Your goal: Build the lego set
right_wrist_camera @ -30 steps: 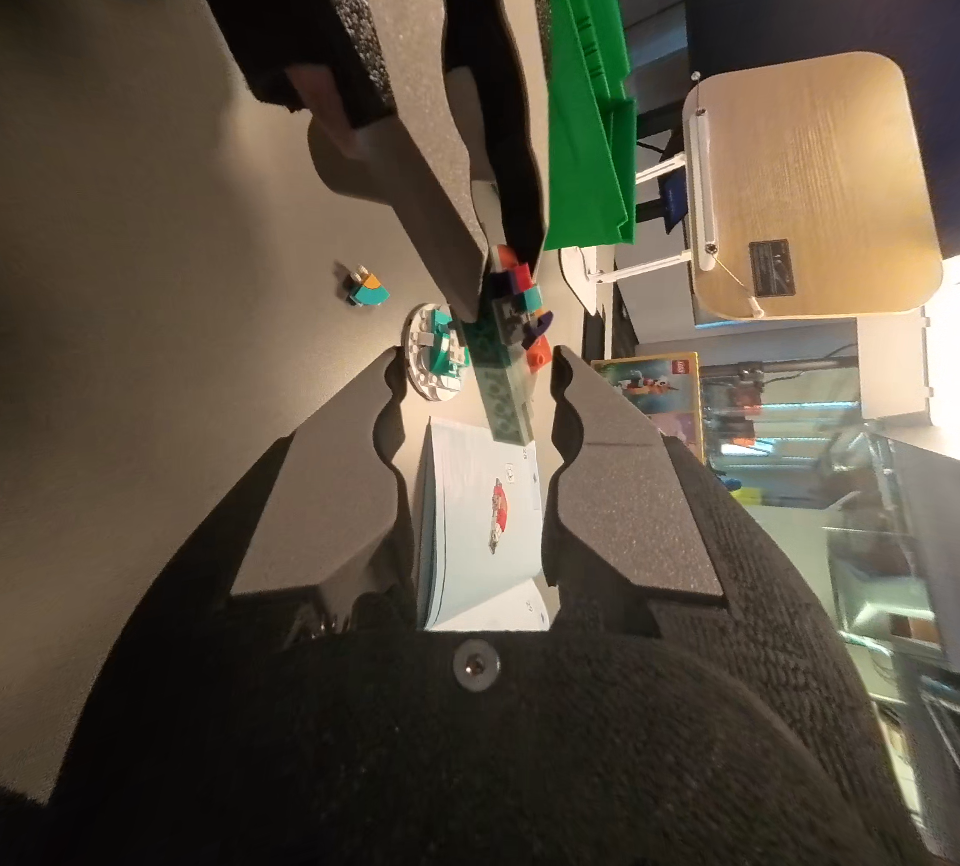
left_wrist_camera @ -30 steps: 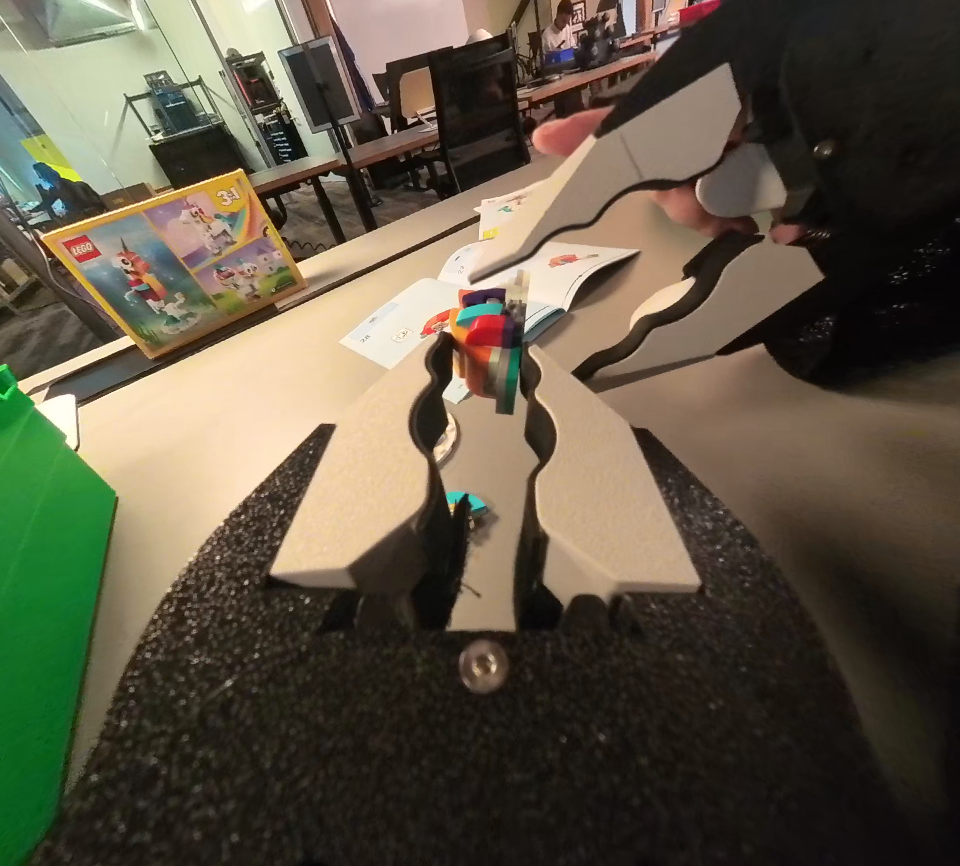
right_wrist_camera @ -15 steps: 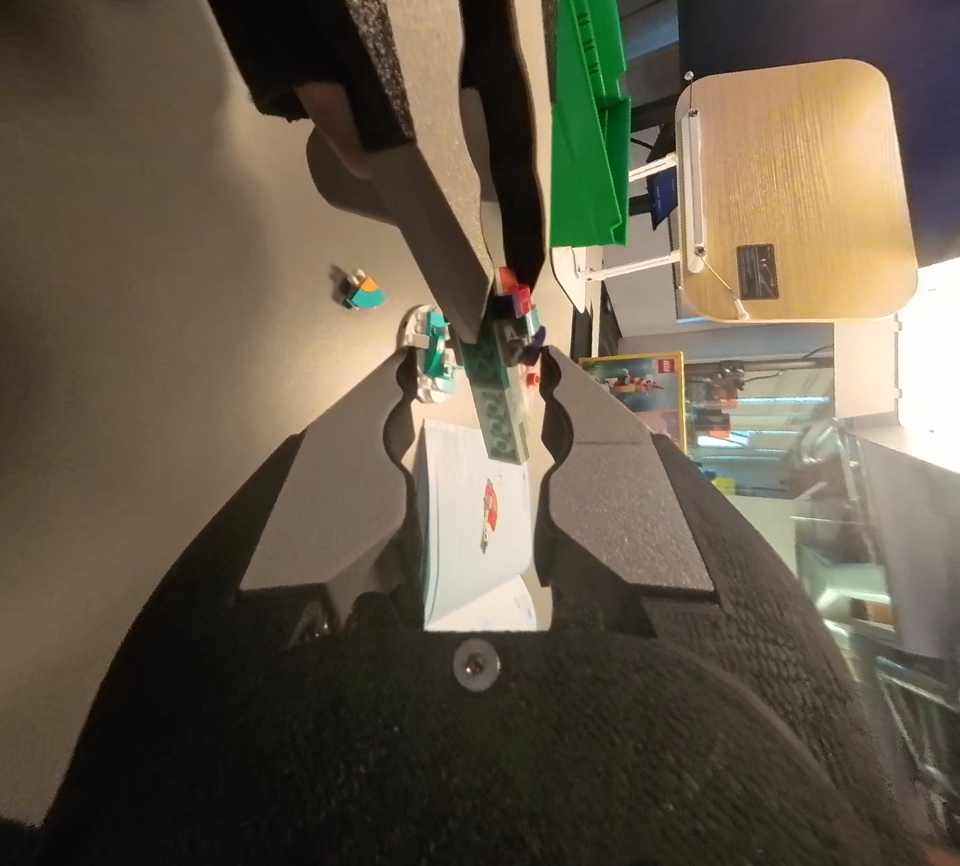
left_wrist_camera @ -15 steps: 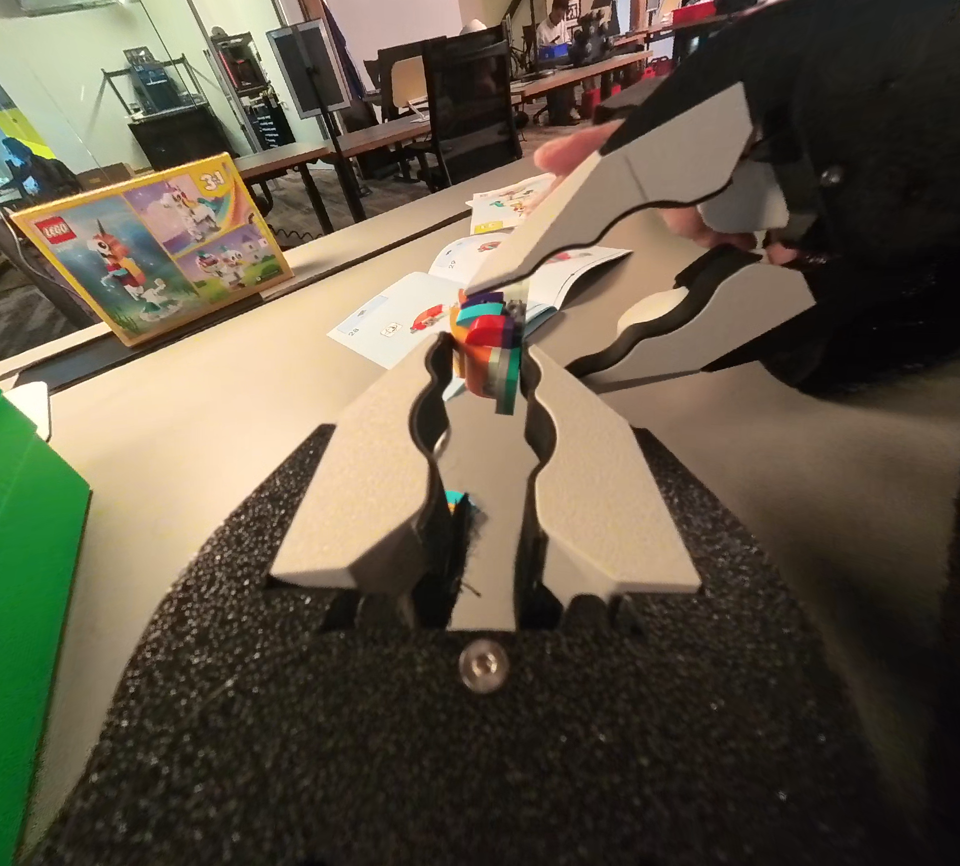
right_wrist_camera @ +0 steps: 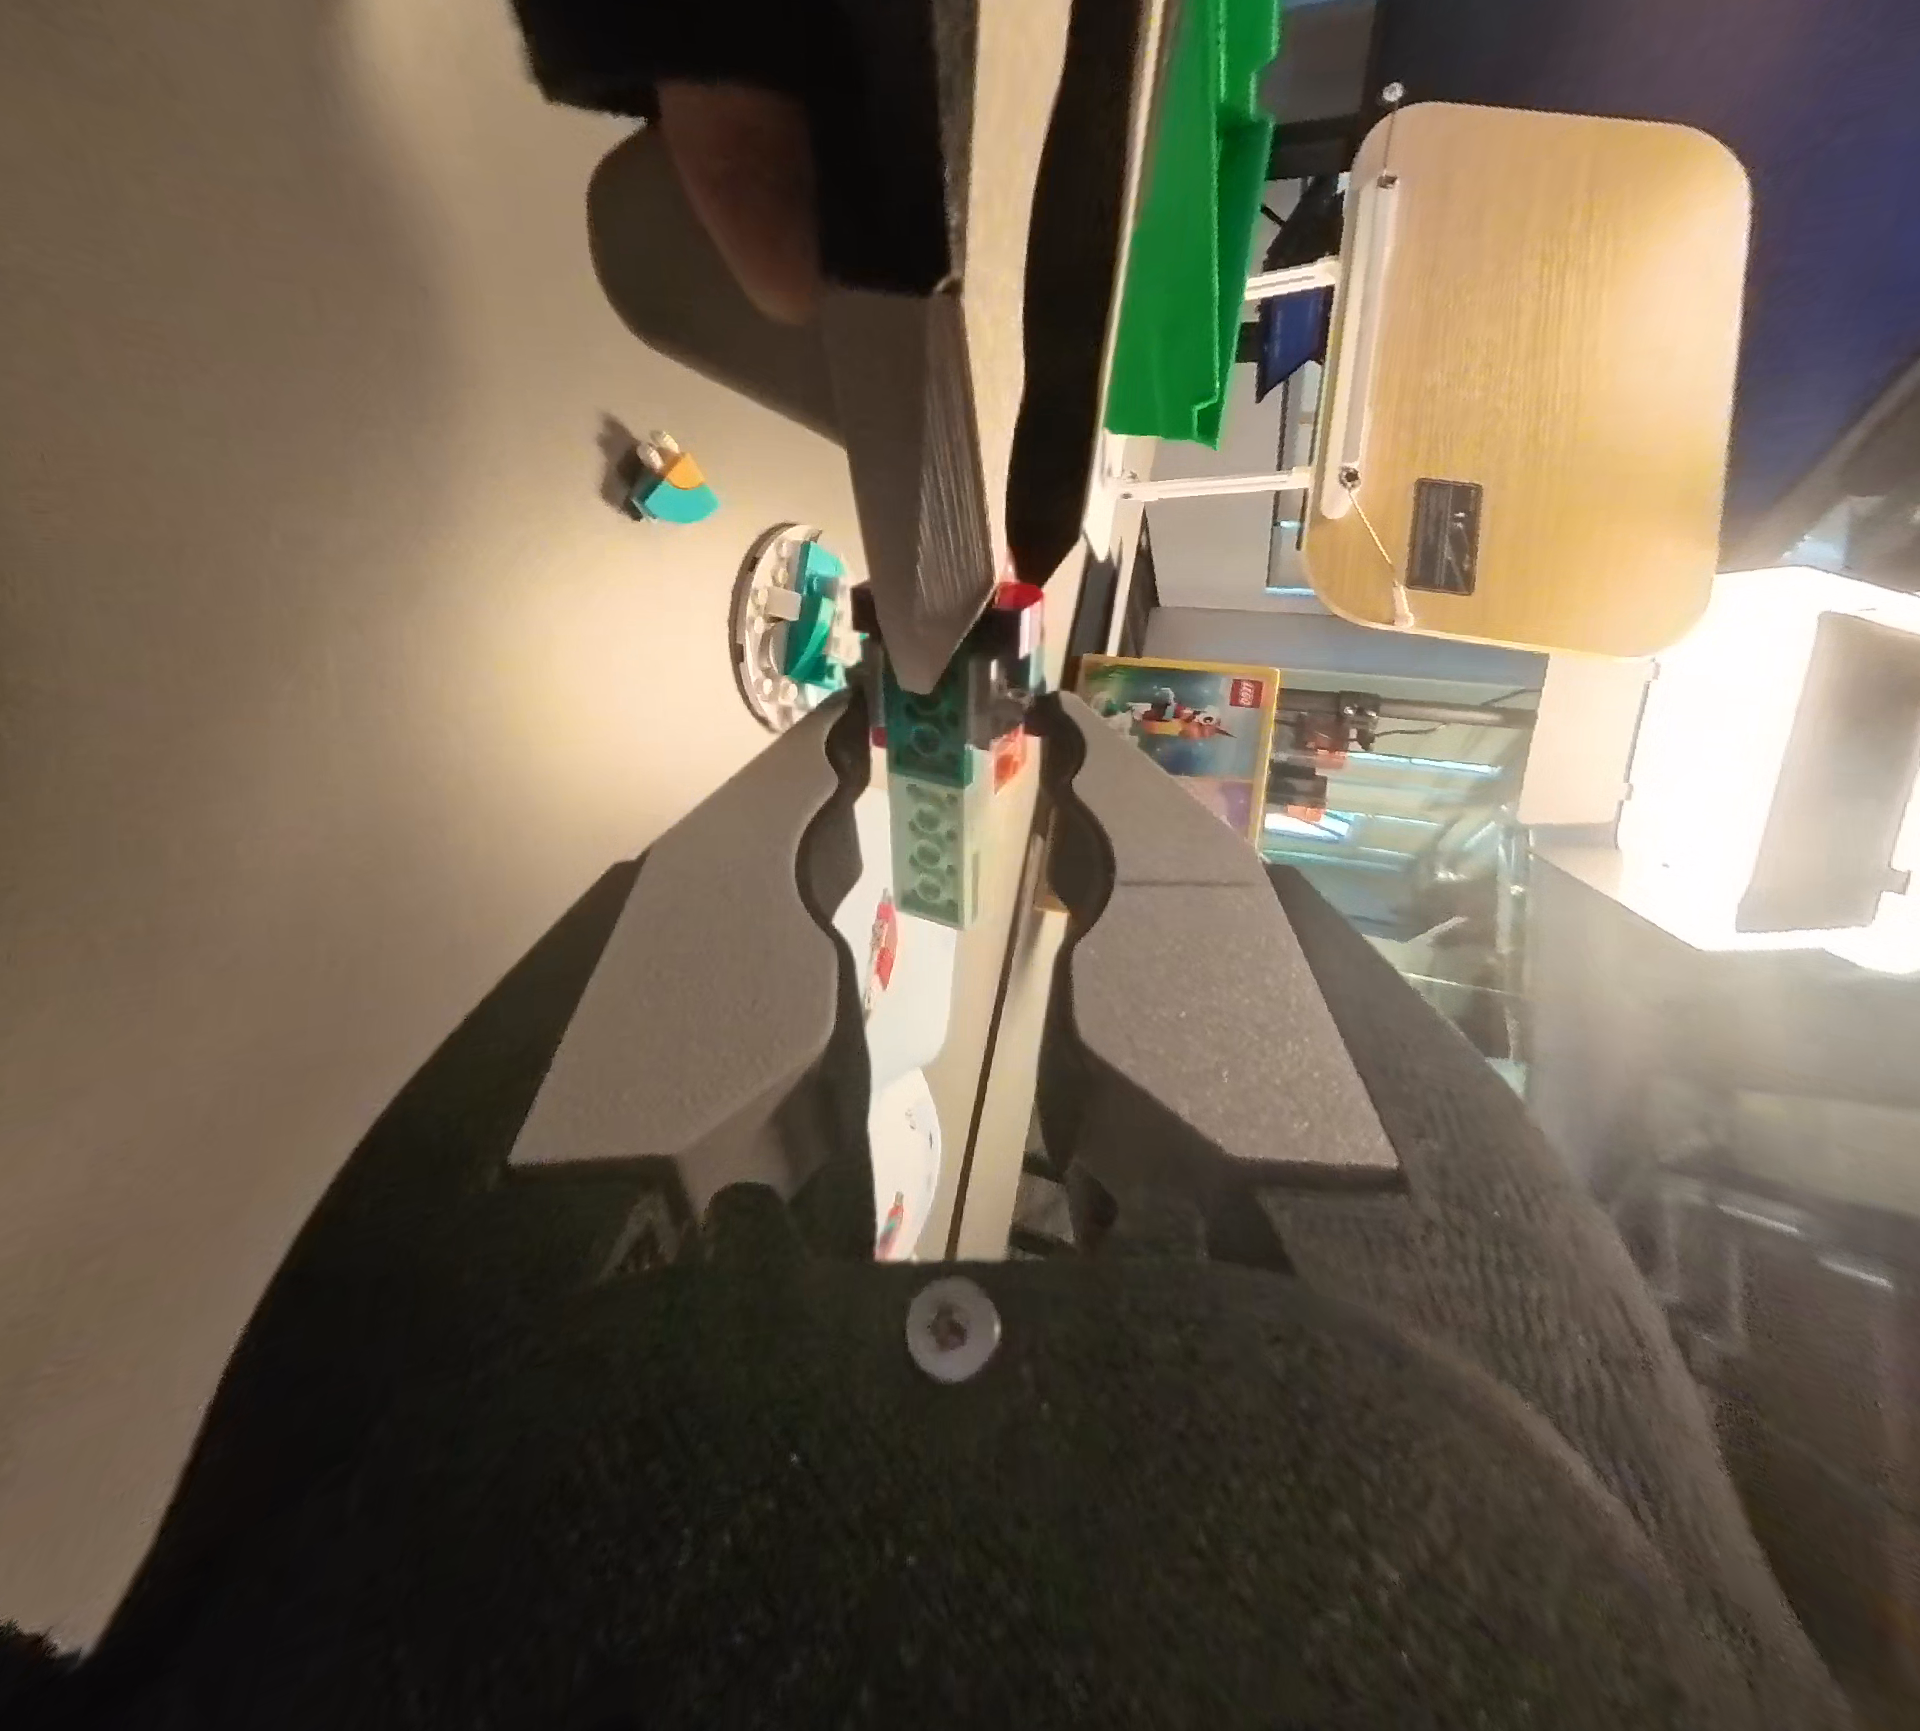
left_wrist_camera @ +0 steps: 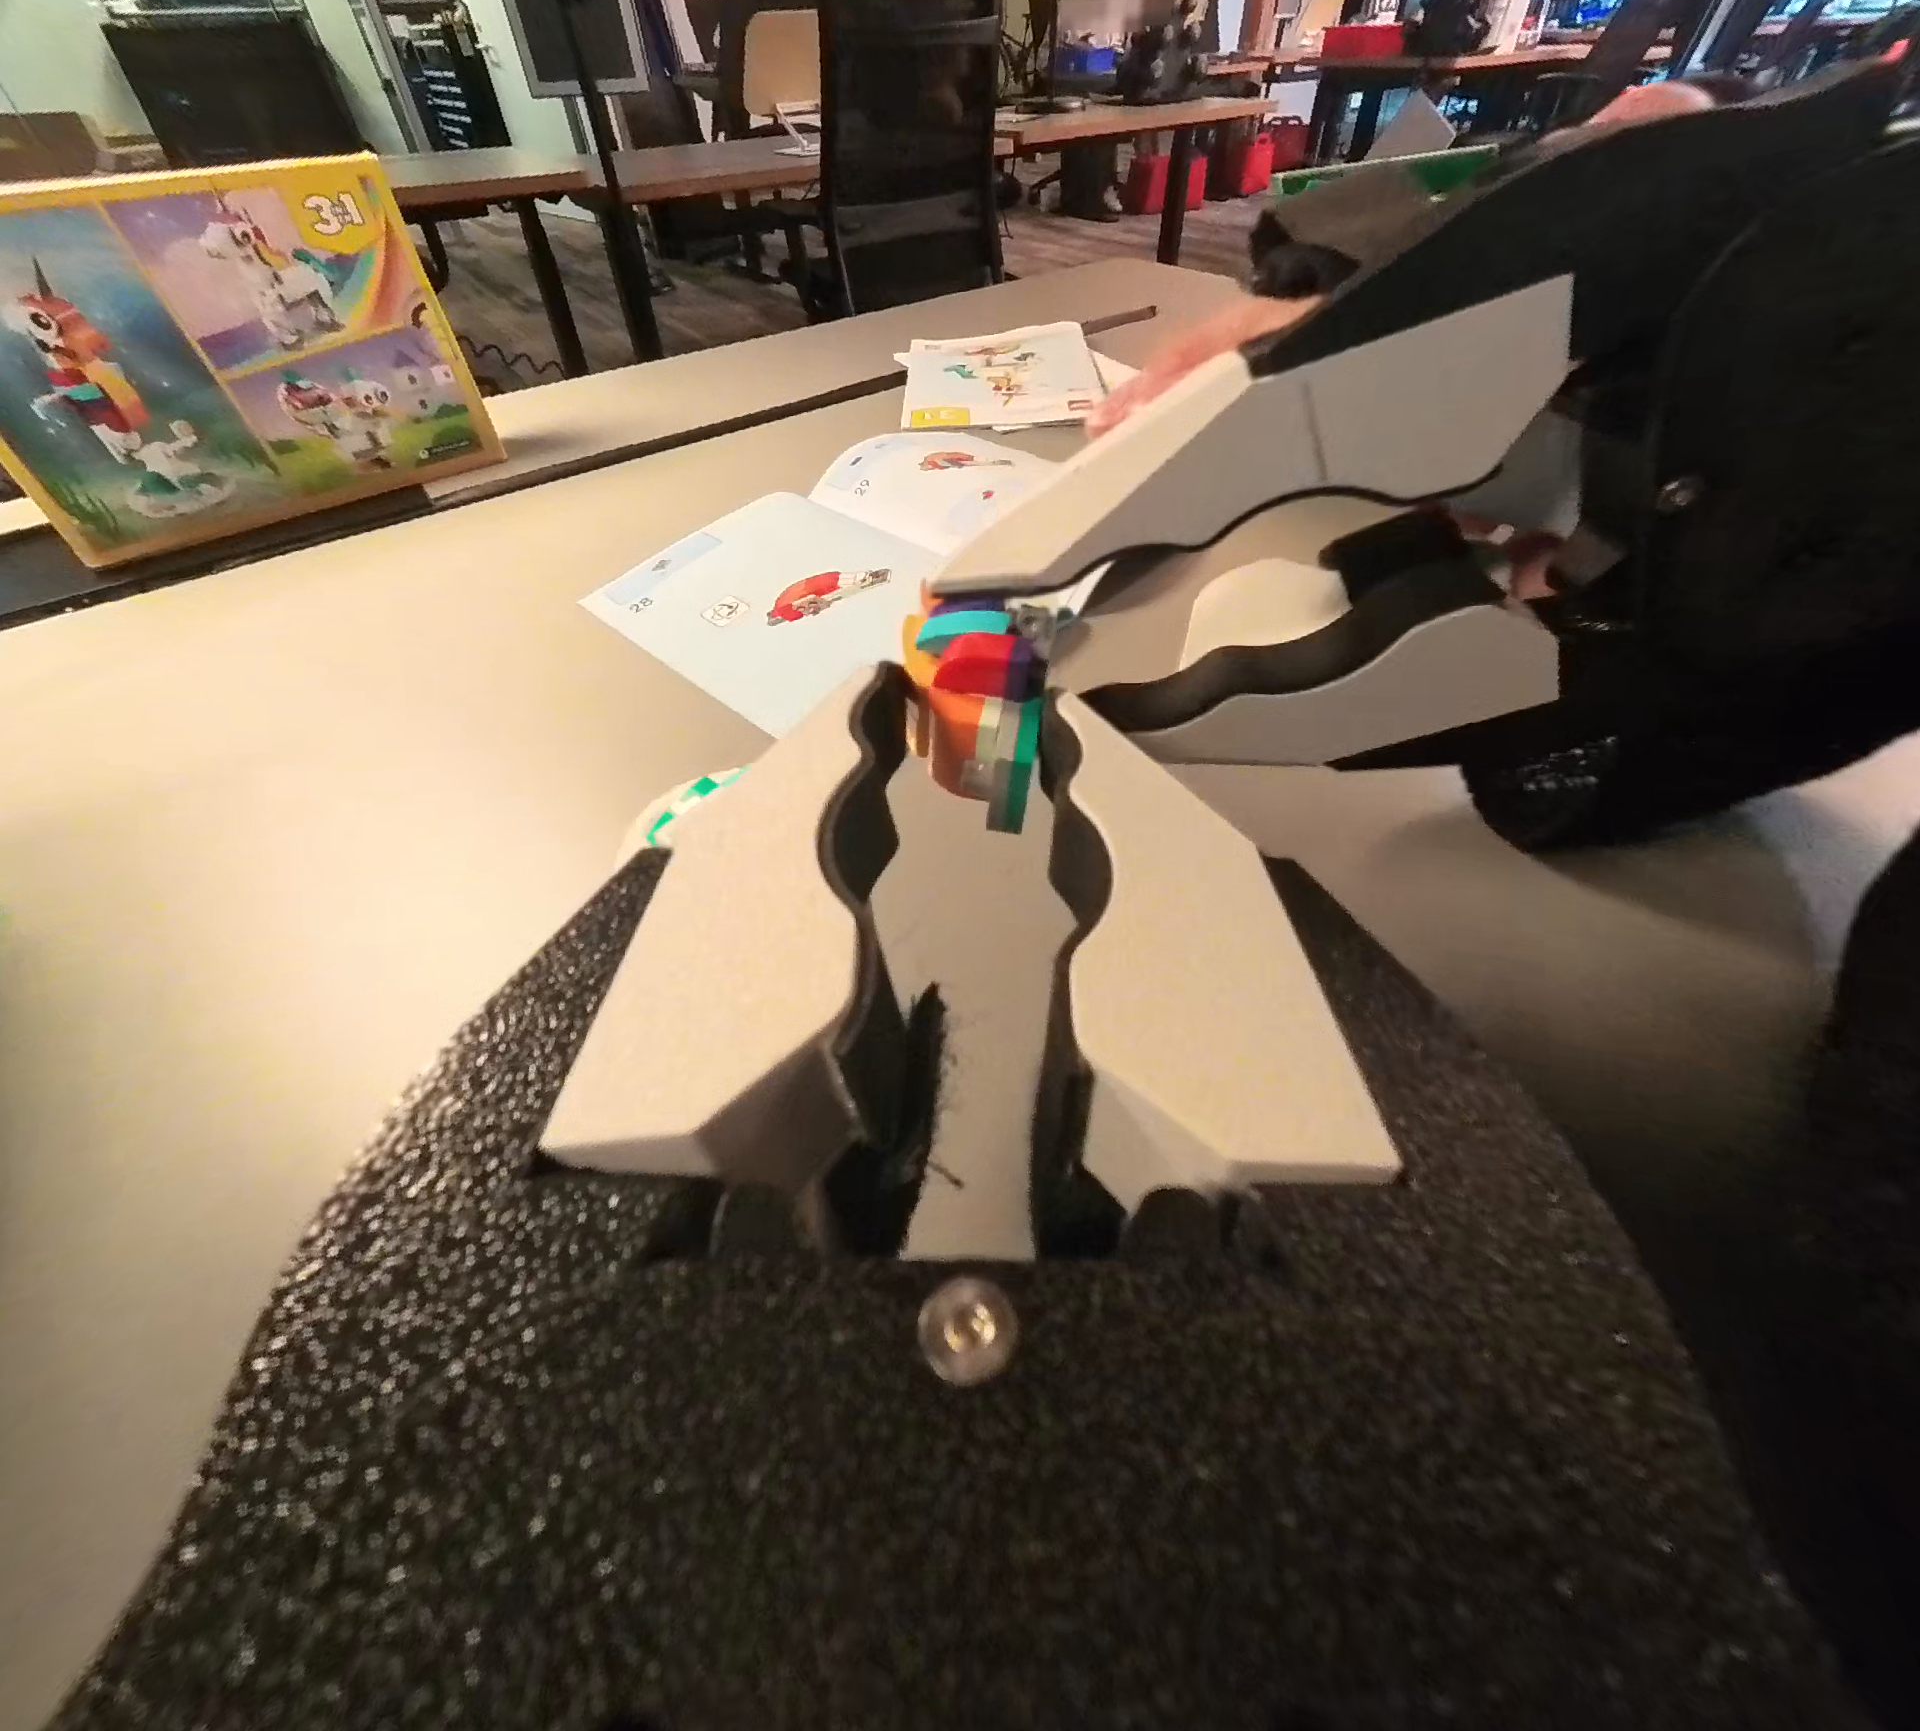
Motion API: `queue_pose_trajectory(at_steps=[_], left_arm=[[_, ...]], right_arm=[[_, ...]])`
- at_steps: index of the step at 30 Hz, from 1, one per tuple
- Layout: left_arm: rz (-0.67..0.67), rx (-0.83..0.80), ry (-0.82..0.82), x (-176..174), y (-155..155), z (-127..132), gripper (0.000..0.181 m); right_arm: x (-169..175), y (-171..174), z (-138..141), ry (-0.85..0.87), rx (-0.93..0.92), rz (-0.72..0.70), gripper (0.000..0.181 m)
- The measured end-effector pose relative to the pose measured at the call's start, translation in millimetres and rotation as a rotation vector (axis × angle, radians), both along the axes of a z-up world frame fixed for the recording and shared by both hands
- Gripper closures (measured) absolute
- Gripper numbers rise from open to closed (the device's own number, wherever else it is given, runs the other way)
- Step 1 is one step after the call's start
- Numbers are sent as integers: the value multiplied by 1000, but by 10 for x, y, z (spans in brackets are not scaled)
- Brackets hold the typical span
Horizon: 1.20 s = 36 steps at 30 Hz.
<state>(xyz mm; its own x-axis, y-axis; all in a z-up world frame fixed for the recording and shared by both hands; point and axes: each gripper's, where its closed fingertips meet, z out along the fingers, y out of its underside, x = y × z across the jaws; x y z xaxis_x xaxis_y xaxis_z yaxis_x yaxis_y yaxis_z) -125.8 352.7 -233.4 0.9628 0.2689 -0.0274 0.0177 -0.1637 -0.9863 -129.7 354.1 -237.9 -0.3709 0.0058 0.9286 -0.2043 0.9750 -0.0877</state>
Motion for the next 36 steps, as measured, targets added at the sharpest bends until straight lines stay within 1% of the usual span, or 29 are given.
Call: queue_pose_trajectory(at_steps=[8,11,13,18,23,27,31,36], left_arm=[[-1,-25,-35,-6,2,-73,158],[-8,-33,-61,-13,2,-99,158],[-34,-44,-106,4,15,-135,158],[-77,10,-249,-2,15,-94,158],[-76,-14,-253,-4,36,-123,158],[-96,-37,-255,3,36,-178,158],[-159,-9,-357,47,13,-189,158],[-183,-5,-388,70,3,-201,158]], right_arm=[[-3,5,-60,-30,91,45,149],[-9,7,-91,-48,57,41,149],[9,17,-126,-71,45,35,149],[7,16,-72,-20,57,62,148],[5,42,-90,-14,99,82,149],[18,42,-154,-80,46,67,149],[67,20,-173,-121,26,102,146],[98,25,-189,-135,56,145,146]])
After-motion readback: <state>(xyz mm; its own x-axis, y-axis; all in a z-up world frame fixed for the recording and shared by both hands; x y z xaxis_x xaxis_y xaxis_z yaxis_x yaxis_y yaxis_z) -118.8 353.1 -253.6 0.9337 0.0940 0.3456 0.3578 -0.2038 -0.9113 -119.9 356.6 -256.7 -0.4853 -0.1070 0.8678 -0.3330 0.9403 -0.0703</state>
